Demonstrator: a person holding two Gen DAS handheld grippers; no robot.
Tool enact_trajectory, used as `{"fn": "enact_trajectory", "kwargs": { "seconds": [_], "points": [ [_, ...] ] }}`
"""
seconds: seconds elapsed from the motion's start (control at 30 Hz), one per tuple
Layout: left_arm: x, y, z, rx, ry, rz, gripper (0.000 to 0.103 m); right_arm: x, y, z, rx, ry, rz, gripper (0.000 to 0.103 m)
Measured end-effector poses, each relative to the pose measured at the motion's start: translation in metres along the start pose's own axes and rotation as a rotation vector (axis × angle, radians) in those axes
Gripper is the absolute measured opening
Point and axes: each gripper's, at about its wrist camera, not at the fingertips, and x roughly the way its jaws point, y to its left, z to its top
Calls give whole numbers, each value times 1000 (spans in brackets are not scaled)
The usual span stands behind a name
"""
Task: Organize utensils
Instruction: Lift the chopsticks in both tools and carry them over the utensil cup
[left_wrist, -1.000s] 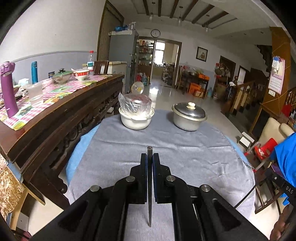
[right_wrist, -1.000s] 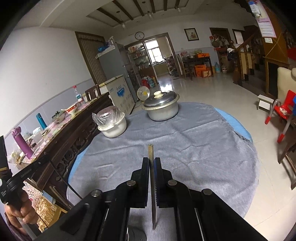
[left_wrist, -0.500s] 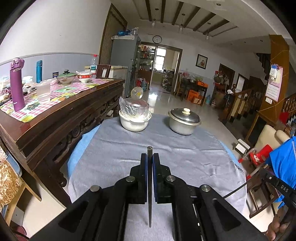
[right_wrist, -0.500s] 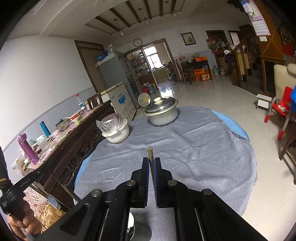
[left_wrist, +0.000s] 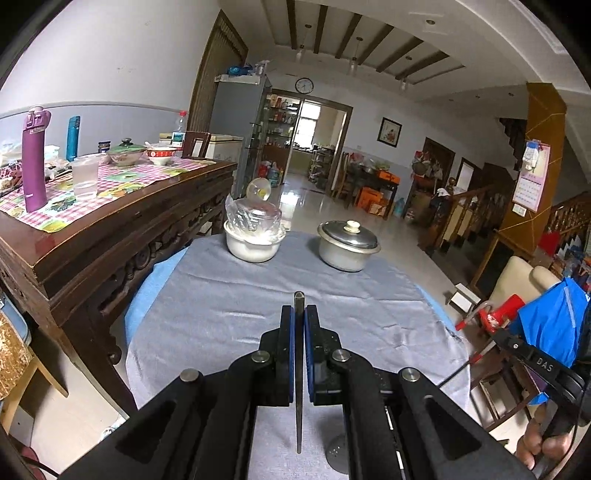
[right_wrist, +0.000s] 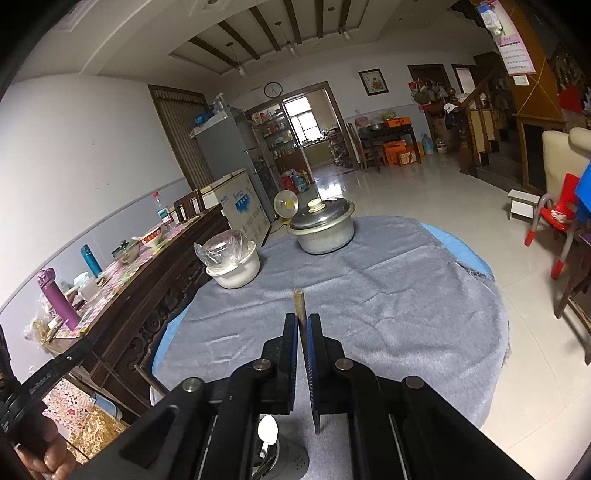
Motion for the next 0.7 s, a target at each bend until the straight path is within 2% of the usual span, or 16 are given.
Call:
{"fn": "enact_trajectory", "kwargs": {
  "seconds": [0.2,0.7],
  "points": [
    [-10,2,3,-13,-21,-20,5,-9,5,1,-7,-22,-6,6],
    [-46,-21,15,32,-90,-66,5,-34,7,8,-3,-70,5,6]
  ]
}}
